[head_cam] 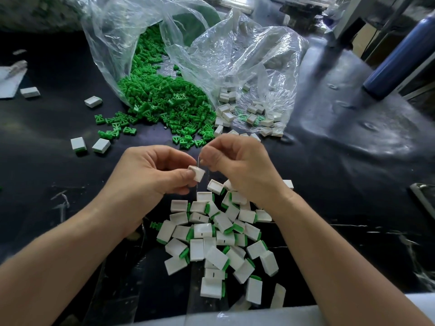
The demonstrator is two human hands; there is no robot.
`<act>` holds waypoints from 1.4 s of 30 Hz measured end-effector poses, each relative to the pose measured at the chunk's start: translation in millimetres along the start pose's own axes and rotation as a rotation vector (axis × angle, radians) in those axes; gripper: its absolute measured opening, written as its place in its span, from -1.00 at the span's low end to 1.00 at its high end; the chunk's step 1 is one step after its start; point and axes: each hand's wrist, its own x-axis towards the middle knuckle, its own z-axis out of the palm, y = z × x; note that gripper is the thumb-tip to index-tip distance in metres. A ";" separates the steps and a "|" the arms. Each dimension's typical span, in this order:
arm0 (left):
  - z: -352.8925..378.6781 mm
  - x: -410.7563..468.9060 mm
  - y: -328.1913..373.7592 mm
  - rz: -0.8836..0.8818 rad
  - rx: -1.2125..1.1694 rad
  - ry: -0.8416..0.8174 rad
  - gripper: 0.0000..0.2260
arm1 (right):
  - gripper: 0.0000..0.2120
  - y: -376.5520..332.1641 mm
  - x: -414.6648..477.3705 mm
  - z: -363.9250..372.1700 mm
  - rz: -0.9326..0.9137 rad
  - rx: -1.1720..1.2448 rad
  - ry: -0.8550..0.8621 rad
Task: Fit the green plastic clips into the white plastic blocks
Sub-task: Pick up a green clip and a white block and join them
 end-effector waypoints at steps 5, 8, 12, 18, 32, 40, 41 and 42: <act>-0.2 0.4 -0.5 -0.007 -0.064 0.008 -0.84 | -0.78 7.5 6.8 -2.9 -0.015 -0.398 0.051; -0.4 0.1 0.0 -0.011 -0.071 -0.018 -0.80 | -0.63 12.1 9.9 1.4 0.011 -0.634 -0.087; 1.4 -1.9 0.0 -0.009 -0.043 -0.037 -0.80 | -0.50 11.6 13.9 5.5 0.066 -0.731 -0.199; 1.5 -2.3 0.3 -0.006 -0.023 -0.057 -0.80 | -0.58 9.9 14.7 6.6 0.080 -0.741 -0.167; -2.4 3.1 -5.3 -0.010 -0.166 -0.059 -0.81 | -0.82 12.5 10.6 -1.2 -0.010 -0.464 0.049; -1.8 3.3 -4.6 0.004 -0.129 -0.054 -0.83 | -0.80 -4.5 -1.8 -10.0 0.073 0.121 0.046; -1.9 3.1 -4.6 0.004 -0.125 -0.053 -0.82 | -0.81 -6.6 -3.2 -10.2 0.072 0.132 0.048; -1.8 2.9 -4.5 0.004 -0.124 -0.050 -0.81 | -0.81 -8.2 -4.0 -10.3 0.073 0.150 0.045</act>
